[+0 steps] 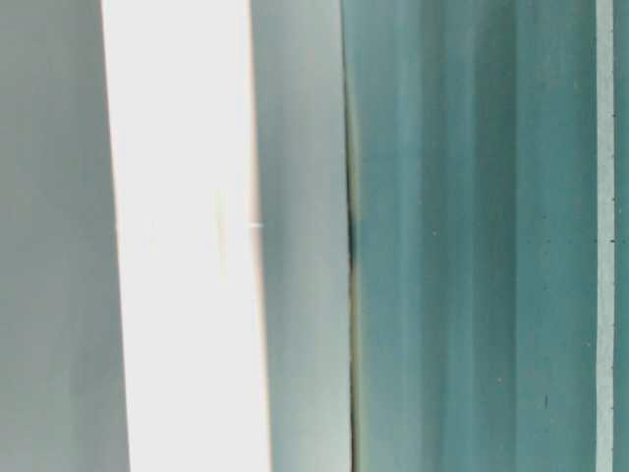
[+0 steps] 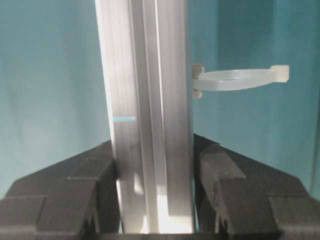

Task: Lift the large metal rail with both hands.
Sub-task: 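Lower the held rail back down onto the table with both grippers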

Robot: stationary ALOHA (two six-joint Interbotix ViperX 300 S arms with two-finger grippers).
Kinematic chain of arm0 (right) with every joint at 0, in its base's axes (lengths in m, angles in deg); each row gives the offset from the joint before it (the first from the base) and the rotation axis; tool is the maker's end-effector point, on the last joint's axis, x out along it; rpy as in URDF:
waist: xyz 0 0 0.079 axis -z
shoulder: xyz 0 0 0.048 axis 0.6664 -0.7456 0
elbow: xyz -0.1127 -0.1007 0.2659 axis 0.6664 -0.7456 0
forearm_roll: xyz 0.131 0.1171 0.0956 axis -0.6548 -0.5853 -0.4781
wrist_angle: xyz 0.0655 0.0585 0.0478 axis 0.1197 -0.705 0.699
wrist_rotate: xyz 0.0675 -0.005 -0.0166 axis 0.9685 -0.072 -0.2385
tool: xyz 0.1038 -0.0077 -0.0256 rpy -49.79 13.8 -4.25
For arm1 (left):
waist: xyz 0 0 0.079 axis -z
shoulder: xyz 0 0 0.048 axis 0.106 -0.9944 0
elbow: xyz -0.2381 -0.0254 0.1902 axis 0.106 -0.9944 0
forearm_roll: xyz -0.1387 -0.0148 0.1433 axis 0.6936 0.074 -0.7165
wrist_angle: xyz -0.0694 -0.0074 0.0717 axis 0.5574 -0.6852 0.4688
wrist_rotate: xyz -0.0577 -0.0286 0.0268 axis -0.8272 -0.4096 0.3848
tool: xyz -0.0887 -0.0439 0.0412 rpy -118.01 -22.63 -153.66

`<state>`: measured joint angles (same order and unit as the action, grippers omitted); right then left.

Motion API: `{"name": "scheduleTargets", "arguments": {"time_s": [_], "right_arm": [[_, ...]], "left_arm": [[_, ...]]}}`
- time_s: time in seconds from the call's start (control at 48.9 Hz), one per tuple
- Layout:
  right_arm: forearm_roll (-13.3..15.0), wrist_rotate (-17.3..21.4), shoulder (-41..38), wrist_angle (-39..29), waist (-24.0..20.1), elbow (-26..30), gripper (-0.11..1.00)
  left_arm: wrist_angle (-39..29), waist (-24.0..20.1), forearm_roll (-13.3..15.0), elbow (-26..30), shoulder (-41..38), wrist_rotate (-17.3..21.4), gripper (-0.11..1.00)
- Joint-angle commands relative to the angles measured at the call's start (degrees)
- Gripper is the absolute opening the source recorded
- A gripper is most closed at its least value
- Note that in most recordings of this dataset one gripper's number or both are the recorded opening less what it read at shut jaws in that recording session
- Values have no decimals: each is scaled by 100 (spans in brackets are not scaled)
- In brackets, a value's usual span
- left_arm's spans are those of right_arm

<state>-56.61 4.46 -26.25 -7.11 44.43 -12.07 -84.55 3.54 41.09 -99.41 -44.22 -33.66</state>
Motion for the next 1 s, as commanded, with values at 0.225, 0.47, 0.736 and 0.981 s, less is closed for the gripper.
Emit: {"name": "scheduleTargets", "arguments": {"time_s": [0.225, 0.47, 0.736, 0.981], "right_arm": [[0, -35, -79, 1020, 18, -747, 39], [105, -44, -229, 1485, 44, -1055, 39], [123, -62, -650, 1986, 44, -1292, 39], [123, -62, -932, 2751, -9, -1573, 39]], "left_arm": [[932, -202, -18, -729, 9, -53, 36], [1573, -237, -18, -1239, -193, -79, 36], [2285, -229, -18, -1547, -606, -185, 36], [2654, -220, -18, -1723, -870, -281, 35]]}}
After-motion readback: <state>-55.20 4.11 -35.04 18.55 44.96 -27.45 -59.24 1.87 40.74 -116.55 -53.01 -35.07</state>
